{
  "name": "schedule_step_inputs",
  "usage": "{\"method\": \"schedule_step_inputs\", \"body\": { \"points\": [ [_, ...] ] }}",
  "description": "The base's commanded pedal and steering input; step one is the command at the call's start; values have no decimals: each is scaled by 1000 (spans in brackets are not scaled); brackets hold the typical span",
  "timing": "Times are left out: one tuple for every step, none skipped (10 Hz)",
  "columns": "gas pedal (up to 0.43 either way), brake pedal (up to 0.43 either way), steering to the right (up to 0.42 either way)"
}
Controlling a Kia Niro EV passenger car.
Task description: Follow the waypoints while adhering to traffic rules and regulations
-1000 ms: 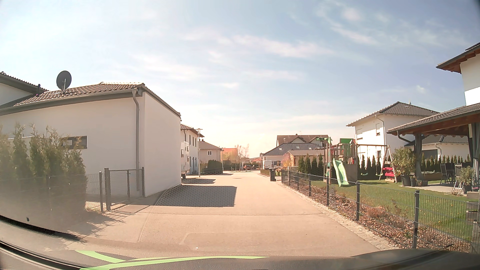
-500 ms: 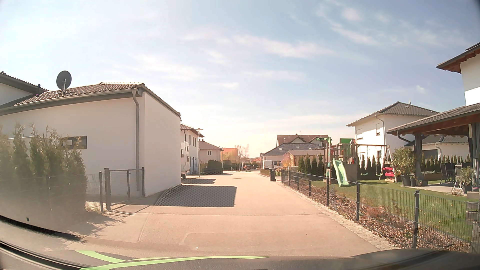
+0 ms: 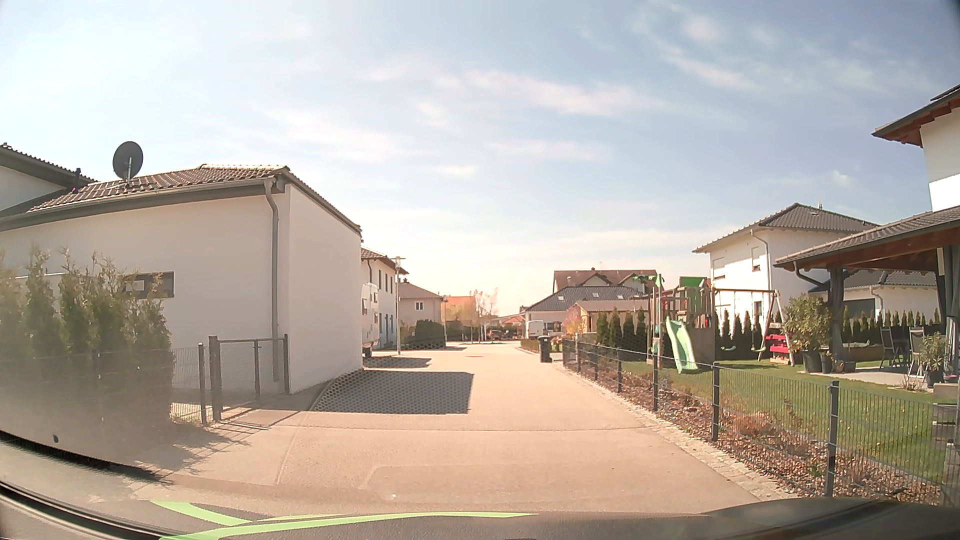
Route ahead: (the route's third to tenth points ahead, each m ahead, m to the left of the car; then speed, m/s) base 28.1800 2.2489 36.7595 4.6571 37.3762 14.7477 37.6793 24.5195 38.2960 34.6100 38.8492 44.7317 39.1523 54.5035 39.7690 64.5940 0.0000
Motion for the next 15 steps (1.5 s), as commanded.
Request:
{"method": "schedule_step_inputs", "body": {
  "points": [
    [0, 396, 0],
    [0, 396, 0],
    [0, 390, 0],
    [0, 396, 0],
    [0, 390, 0],
    [0, 396, 0],
    [0, 396, 0],
    [0, 390, 0],
    [0, 390, 0],
    [0, 390, 0],
    [0, 390, 0],
    [0, 390, 0],
    [0, 390, 0],
    [0, 390, 0],
    [0, 390, 0]
  ]
}}
